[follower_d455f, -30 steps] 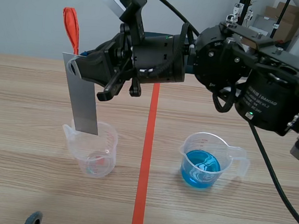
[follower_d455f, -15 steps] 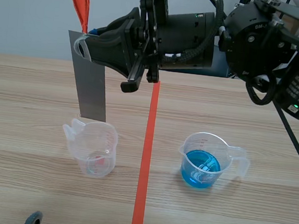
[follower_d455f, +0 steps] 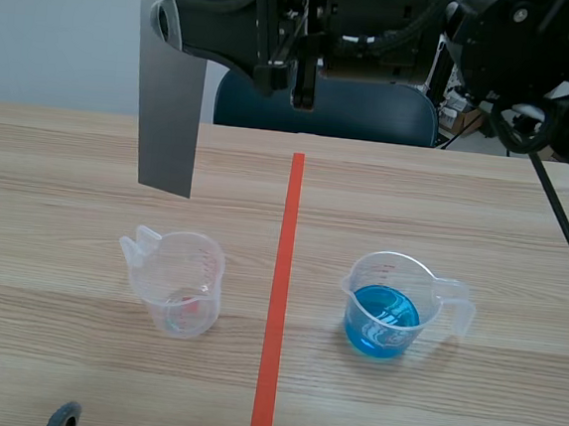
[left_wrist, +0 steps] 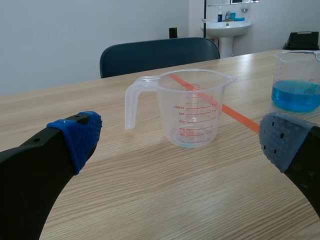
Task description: Do the redox reaction experiment. lift the metal plate out of the left beaker
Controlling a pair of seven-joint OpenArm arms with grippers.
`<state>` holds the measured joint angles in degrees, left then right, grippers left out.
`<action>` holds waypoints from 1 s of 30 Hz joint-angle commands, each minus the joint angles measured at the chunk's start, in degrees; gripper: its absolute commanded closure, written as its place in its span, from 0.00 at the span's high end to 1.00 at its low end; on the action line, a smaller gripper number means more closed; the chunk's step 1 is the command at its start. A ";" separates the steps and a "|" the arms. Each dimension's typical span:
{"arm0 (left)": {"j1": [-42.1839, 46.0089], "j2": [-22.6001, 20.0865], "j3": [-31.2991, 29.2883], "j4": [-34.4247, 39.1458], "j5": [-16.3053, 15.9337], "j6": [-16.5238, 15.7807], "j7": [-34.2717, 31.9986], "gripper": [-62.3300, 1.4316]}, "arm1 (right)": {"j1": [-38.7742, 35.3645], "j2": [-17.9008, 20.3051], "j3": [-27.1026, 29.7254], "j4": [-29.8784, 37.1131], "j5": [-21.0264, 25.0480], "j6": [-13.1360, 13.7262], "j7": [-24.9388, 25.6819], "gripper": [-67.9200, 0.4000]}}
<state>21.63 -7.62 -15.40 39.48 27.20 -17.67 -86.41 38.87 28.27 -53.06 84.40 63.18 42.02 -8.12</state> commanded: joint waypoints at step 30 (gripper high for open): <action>0.39 0.11 -0.07 0.17 -0.37 -0.02 -2.05 1.00 | 1.11 -0.04 0.17 1.11 2.84 0.70 -2.95 0.02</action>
<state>21.61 -7.62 -15.40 39.48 27.20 -17.67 -86.41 38.87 28.27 -53.06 84.40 65.78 42.04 -12.08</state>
